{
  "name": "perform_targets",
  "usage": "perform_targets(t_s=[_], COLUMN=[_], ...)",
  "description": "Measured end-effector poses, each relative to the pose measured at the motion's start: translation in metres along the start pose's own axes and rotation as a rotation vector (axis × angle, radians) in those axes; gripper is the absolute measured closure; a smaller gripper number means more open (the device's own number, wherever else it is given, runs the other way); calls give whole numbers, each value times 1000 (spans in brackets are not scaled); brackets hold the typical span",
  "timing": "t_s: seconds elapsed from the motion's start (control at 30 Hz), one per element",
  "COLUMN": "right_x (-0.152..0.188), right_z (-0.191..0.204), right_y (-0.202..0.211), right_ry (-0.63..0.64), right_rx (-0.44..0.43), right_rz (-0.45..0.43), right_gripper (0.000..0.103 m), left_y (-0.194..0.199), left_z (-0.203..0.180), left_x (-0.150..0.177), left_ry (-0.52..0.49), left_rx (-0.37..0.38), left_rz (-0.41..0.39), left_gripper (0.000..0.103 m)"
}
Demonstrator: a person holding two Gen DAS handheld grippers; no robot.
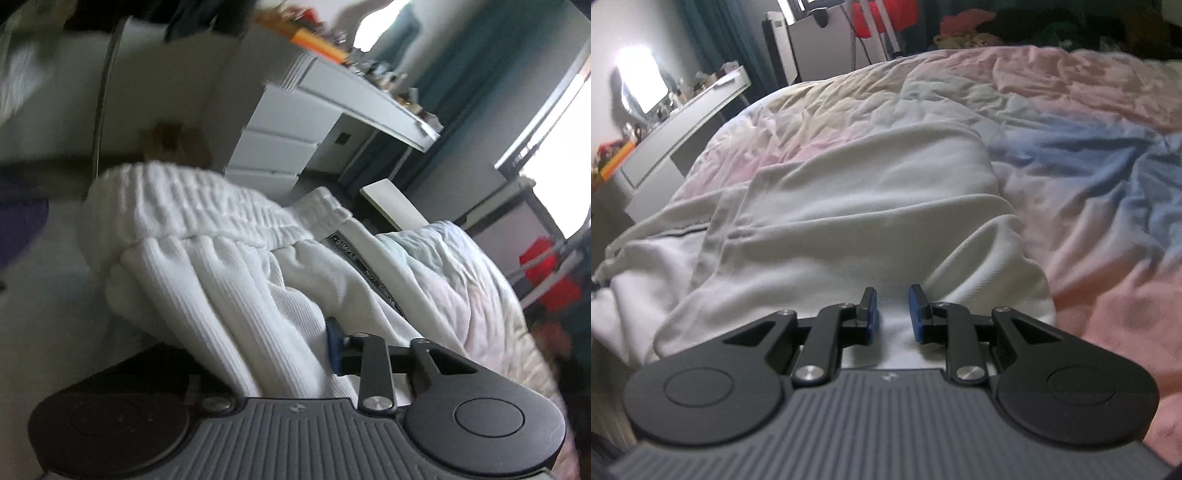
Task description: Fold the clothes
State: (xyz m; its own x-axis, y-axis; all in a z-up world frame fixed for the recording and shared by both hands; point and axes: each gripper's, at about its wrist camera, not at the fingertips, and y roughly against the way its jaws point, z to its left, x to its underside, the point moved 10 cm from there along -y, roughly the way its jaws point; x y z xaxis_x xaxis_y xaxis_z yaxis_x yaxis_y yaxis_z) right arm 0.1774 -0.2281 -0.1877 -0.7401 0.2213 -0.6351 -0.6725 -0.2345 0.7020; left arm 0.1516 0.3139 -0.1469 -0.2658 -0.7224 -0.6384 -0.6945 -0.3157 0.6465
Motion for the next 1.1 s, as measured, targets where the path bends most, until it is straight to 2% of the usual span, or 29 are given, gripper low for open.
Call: perform_targets(t_s=[0.17, 0.33, 0.53, 0.7, 0.83, 0.9, 1.0, 1.07, 1.1], right_x=[-2, -7, -20, -31, -30, -27, -25, -24, -23], right_z=[-11, -16, -32, -53, -74, -87, -103, -111, -111], right_y=[2, 8, 21, 35, 38, 37, 37, 37, 37], right_ry=[-121, -164, -253, -335, -435, -500, -590, -635, -648], right_rx=[-56, -45, -41, -25, -11, -10, -23, -42, -56], right_rz=[8, 3, -38, -91, -107, -106, -110, -110, -108], right_gripper=[83, 83, 80, 80, 80, 80, 80, 80, 80], left_y=[19, 65, 122, 168, 189, 182, 146, 118, 110], left_z=[-29, -87, -213, -307, -363, -376, -381, -375, -373], left_x=[-6, -10, 17, 87, 178, 232, 318, 359, 371], left_ry=[-101, -268, -479, -579, -735, -834, -1015, -1099, -1126], left_rx=[13, 58, 194, 365, 479, 518, 532, 525, 525], left_rz=[-82, -193, -377, -457, -509, -463, -247, -107, -78], left_gripper=[80, 81, 83, 84, 84, 84, 84, 81, 81])
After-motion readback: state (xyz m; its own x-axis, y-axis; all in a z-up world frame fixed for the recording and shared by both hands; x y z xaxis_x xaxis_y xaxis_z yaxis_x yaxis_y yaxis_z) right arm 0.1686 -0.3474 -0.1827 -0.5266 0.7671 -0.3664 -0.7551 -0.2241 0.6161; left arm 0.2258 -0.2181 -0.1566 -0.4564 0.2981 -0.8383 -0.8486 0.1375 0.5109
